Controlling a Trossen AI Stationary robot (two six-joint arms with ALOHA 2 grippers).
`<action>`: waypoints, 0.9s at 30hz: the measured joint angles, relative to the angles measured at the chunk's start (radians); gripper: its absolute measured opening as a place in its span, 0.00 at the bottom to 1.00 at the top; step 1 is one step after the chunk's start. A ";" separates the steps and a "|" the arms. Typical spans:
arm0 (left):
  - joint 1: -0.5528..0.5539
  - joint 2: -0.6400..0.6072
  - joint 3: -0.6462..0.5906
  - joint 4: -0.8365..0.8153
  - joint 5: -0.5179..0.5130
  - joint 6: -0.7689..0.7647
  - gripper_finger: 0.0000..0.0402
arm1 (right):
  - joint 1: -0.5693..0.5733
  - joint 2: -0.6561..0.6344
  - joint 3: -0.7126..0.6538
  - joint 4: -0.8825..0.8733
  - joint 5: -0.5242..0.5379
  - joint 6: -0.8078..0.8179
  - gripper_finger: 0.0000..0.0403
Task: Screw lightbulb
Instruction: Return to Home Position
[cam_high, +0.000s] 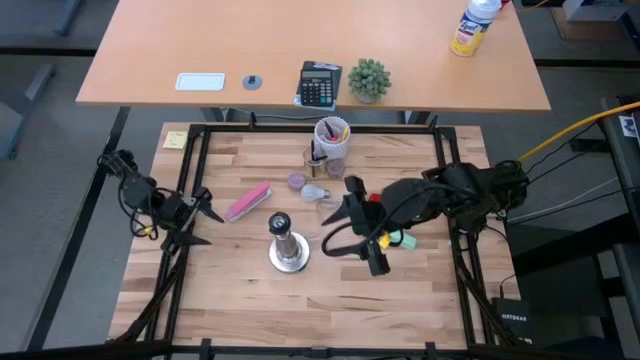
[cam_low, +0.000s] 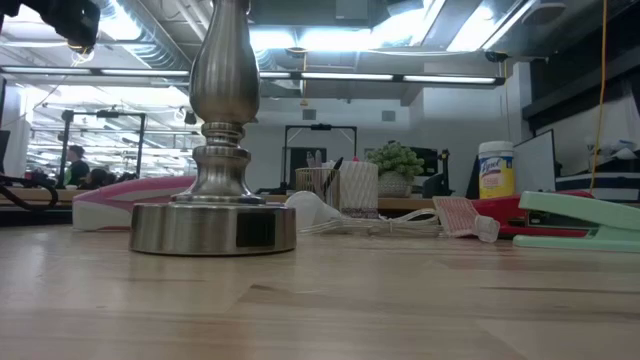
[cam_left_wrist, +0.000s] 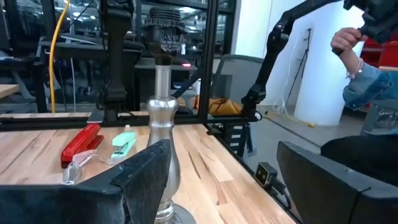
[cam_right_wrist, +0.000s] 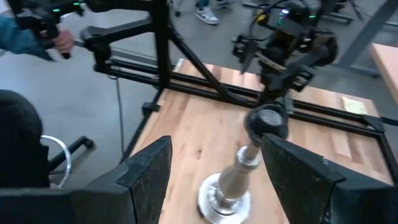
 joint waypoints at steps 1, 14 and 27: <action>0.000 0.001 -0.010 0.010 0.000 0.000 0.71 | -0.006 0.000 -0.004 0.003 0.010 0.000 0.63; 0.000 0.002 -0.032 0.017 0.026 -0.065 0.71 | -0.016 -0.053 -0.245 -0.021 0.089 0.148 0.63; 0.000 0.002 -0.032 0.018 0.008 -0.026 0.71 | -0.017 -0.398 -0.256 -0.144 0.158 0.021 0.63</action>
